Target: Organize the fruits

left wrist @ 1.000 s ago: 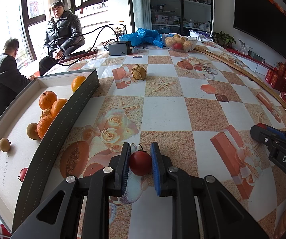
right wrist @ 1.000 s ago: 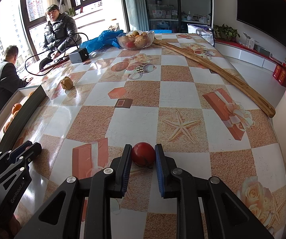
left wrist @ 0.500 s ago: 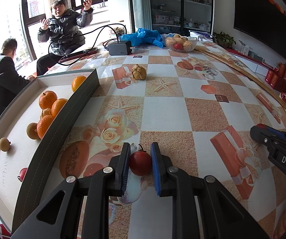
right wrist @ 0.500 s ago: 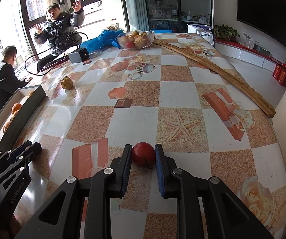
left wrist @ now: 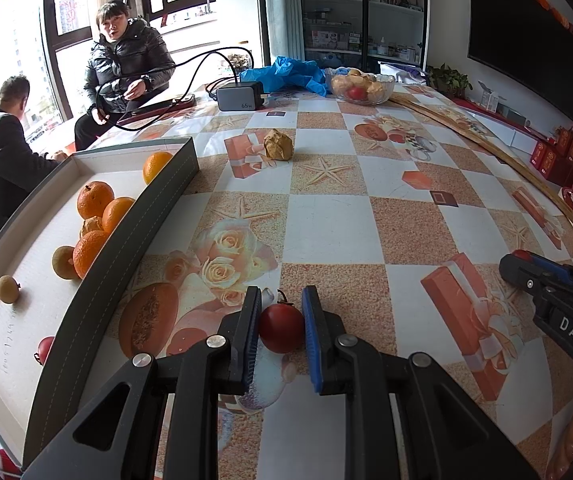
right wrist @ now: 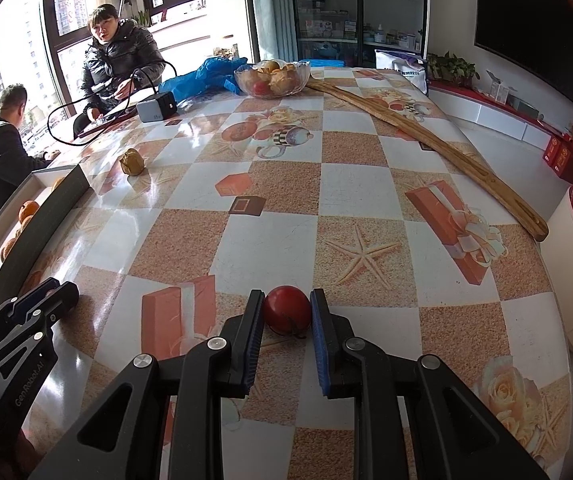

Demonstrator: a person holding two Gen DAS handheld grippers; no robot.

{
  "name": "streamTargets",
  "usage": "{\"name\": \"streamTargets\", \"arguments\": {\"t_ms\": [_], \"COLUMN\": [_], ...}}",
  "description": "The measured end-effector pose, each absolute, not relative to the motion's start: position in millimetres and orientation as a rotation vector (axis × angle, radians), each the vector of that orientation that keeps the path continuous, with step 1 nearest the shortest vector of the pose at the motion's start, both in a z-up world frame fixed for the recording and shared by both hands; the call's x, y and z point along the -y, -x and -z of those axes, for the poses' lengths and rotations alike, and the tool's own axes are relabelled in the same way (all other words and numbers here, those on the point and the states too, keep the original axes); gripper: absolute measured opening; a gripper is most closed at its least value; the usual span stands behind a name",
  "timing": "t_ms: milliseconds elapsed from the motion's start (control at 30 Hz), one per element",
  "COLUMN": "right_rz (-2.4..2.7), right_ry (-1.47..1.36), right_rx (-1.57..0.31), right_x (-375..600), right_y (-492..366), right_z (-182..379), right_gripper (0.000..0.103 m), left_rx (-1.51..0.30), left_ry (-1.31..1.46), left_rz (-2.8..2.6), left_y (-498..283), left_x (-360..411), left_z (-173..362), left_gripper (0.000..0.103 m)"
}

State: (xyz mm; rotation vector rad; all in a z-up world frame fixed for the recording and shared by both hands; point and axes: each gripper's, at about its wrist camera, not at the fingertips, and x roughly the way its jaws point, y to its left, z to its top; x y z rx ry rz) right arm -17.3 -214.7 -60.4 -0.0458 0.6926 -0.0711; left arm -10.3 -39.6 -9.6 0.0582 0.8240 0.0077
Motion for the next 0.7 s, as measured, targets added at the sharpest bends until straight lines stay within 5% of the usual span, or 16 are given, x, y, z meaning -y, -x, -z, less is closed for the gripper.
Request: {"name": "streamTargets", "arguments": {"t_ms": [700], "right_rz": [0.071], "right_ry": [0.047], "right_rx": [-0.693], "right_x": [214.0], "right_y": [17.4], "right_z": [60.5], "right_gripper": [0.023], "left_rx": [-0.824], "left_ry": [-0.056], "left_rz": [-0.007], "left_y": [10.5], "left_x": [38.9], "left_z": [9.4], "left_gripper": [0.022]}}
